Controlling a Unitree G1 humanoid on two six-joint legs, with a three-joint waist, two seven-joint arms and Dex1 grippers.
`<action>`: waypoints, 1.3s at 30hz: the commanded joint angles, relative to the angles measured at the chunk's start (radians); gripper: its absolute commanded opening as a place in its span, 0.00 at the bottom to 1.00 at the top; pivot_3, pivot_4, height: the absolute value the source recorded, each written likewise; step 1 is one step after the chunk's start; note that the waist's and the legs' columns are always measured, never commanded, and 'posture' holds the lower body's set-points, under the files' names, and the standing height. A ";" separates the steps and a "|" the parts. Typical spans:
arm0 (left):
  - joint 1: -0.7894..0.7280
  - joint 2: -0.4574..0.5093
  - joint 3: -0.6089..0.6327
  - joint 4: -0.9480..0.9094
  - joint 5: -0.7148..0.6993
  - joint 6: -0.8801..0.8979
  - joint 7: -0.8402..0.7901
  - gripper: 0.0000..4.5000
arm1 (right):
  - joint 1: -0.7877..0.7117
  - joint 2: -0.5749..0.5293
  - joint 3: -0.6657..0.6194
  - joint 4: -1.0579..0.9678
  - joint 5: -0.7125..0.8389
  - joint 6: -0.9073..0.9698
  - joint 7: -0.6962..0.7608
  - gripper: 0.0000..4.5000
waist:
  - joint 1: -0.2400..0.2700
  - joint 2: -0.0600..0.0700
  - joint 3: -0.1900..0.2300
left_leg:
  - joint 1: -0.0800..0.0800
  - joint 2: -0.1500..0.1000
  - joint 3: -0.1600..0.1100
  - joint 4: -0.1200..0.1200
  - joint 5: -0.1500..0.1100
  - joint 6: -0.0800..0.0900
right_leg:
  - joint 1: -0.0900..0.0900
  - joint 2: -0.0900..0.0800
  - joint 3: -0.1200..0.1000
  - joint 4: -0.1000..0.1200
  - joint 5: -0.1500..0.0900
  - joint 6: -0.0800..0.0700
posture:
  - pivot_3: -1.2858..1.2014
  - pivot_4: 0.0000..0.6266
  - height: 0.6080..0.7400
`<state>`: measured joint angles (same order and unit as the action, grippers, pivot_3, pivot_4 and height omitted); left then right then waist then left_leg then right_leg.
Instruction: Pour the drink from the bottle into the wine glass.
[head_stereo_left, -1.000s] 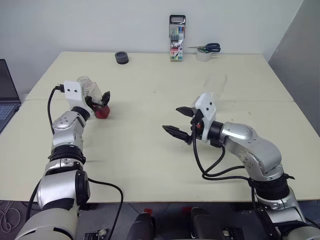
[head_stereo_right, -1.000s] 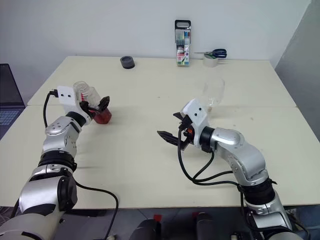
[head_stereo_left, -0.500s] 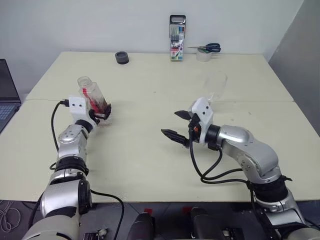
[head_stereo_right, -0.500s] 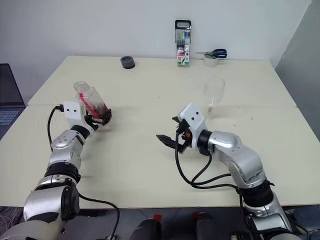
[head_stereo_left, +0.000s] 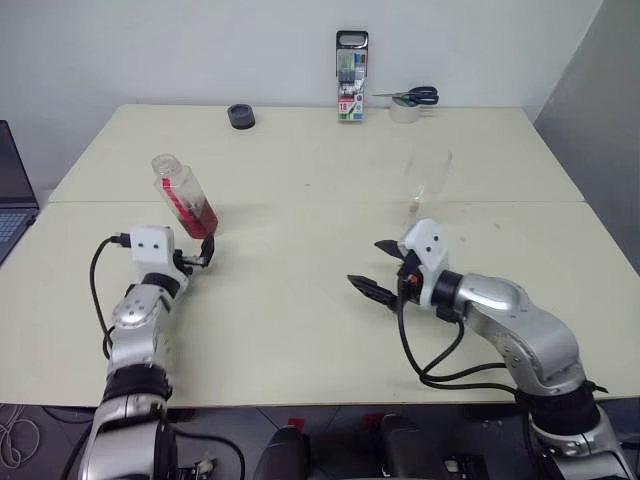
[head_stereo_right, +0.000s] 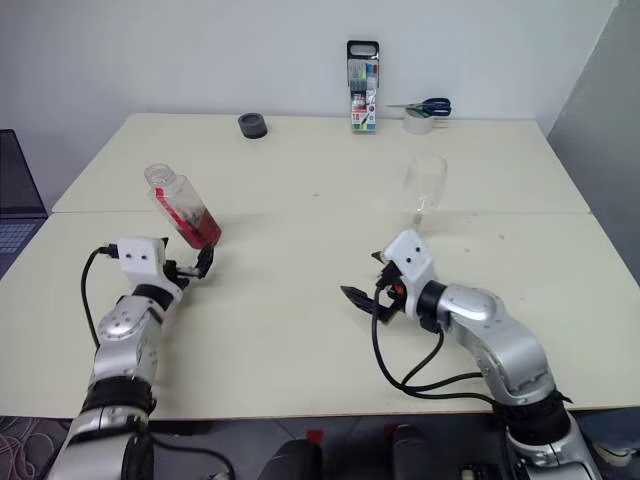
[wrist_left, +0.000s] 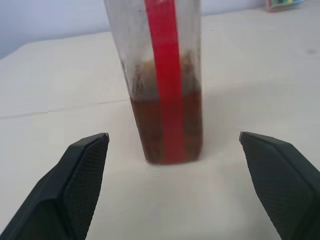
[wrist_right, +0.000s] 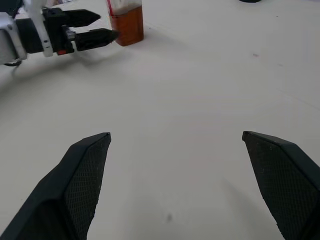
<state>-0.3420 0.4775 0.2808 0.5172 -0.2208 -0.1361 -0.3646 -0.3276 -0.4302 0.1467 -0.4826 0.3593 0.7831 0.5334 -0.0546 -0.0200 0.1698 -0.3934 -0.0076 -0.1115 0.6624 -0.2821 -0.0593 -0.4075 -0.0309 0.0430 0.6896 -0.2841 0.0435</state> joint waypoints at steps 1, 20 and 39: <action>0.083 0.002 -0.003 -0.204 -0.034 0.060 -0.035 0.99 | 0.034 0.006 -0.064 -0.058 0.018 -0.011 -0.031 1.00 | 0.001 0.000 0.000 | 0.000 0.000 0.000 0.000 0.000 0.000 | 0.000 0.000 0.000 0.000 0.000 0.000 | 0.52 0.24 1.00; 0.002 0.167 -0.243 -0.553 -0.210 0.377 -0.633 0.99 | -0.161 0.251 -0.205 0.619 -0.187 -0.489 -0.325 1.00 | -0.003 0.002 0.001 | 0.003 0.002 0.003 -0.001 0.000 0.000 | 0.002 0.004 0.001 0.000 0.000 0.000 | 0.52 0.24 1.00; -0.046 0.178 -0.228 -0.480 -0.161 0.330 -0.698 1.00 | -0.467 0.267 -0.253 1.200 -0.200 -0.784 -0.277 0.63 | -0.010 0.003 0.001 | 0.003 0.002 0.003 -0.001 0.000 0.000 | 0.002 0.004 0.002 0.000 0.000 -0.001 | 0.52 0.24 1.00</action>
<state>-0.3878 0.6403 0.0328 0.0514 -0.3788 0.2098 -1.0589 -0.7641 -0.1666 -0.0945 0.7279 0.1460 0.0334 0.2441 -0.0648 -0.0171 0.1712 -0.3902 -0.0060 -0.1081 0.6612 -0.2820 -0.0594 -0.4056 -0.0268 0.0453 0.6897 -0.2840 0.0429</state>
